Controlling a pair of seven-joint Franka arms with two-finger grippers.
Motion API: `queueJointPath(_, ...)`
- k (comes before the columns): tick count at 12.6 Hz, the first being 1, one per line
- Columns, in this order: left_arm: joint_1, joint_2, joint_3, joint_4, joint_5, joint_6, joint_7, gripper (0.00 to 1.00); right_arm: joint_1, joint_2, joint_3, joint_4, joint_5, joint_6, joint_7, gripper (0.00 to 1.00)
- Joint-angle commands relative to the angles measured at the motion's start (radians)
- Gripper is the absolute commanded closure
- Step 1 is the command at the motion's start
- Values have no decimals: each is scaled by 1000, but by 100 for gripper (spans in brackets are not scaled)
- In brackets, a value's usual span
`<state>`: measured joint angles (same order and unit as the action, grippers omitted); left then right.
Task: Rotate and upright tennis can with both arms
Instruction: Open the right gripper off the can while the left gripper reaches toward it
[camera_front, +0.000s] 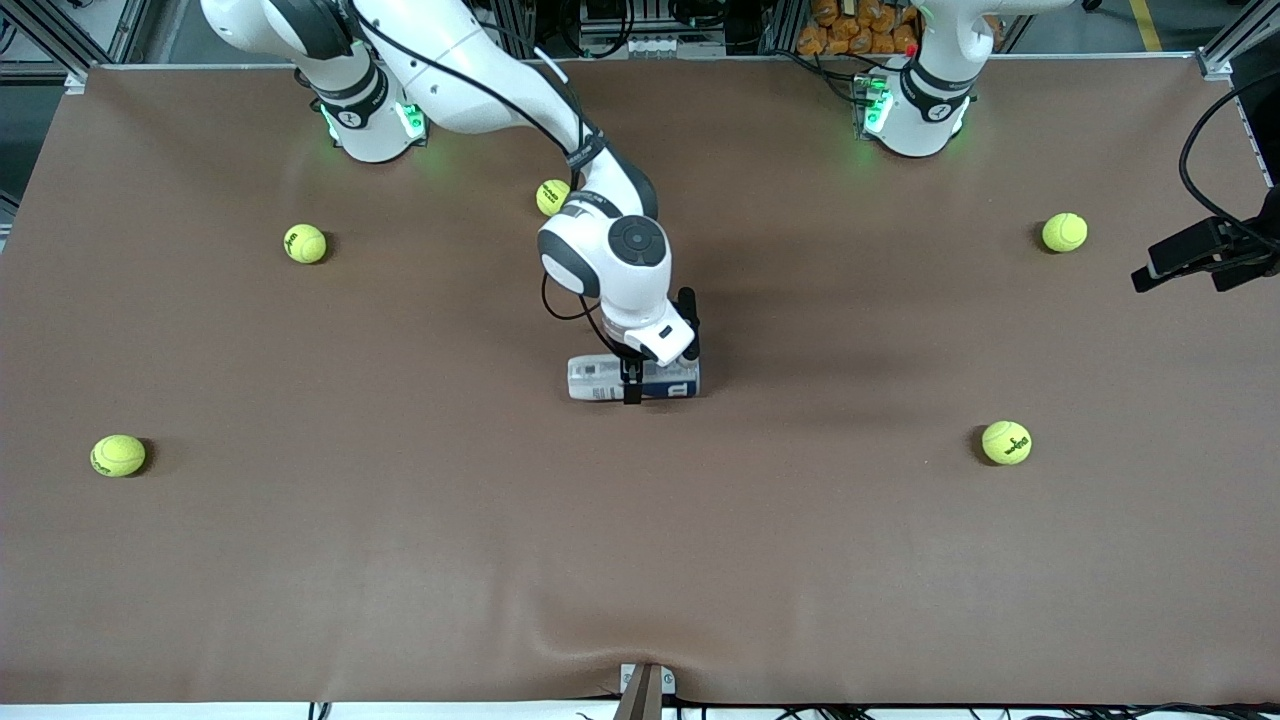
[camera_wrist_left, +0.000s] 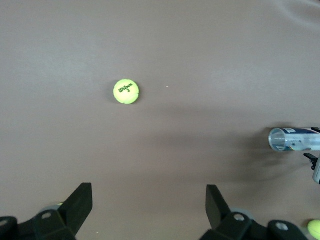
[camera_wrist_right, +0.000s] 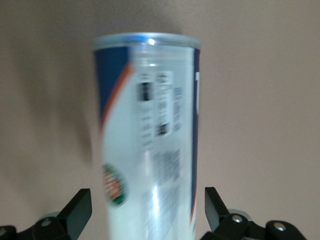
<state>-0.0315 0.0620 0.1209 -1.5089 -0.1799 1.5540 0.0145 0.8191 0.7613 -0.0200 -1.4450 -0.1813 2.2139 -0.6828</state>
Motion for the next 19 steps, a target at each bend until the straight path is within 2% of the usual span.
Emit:
queueJointPath(1, 31, 38, -1, 12, -114, -11, -1, 0, 22, -95, 38, 64, -12, -192, 26, 0)
queueJointPath(4, 44, 90, -1, 12, -266, -8, 8, 0, 8, -204, 37, 66, 133, -255, 25, 0)
queueJointPath(6, 48, 133, -1, 12, -370, -2, 27, 0, -62, -253, 31, 66, 190, -299, 31, 0)
queueJointPath(9, 73, 195, -3, 9, -516, -2, 91, 0, -158, -270, 12, 66, 174, -358, 163, 0)
queueJointPath(13, 67, 262, -4, -33, -660, 0, 208, 0, -181, -246, -142, 64, 102, -352, 474, 0)
queueJointPath(15, 56, 274, -15, -82, -679, 27, 278, 0, -269, -214, -179, 61, 103, -289, 517, 0)
queueJointPath(17, 58, 275, -55, -158, -725, 73, 361, 0, -372, -177, -178, 60, 111, -165, 555, 0)
queueJointPath(19, 56, 301, -61, -197, -794, 77, 444, 0, -449, -130, -178, 60, 112, -59, 632, 0)
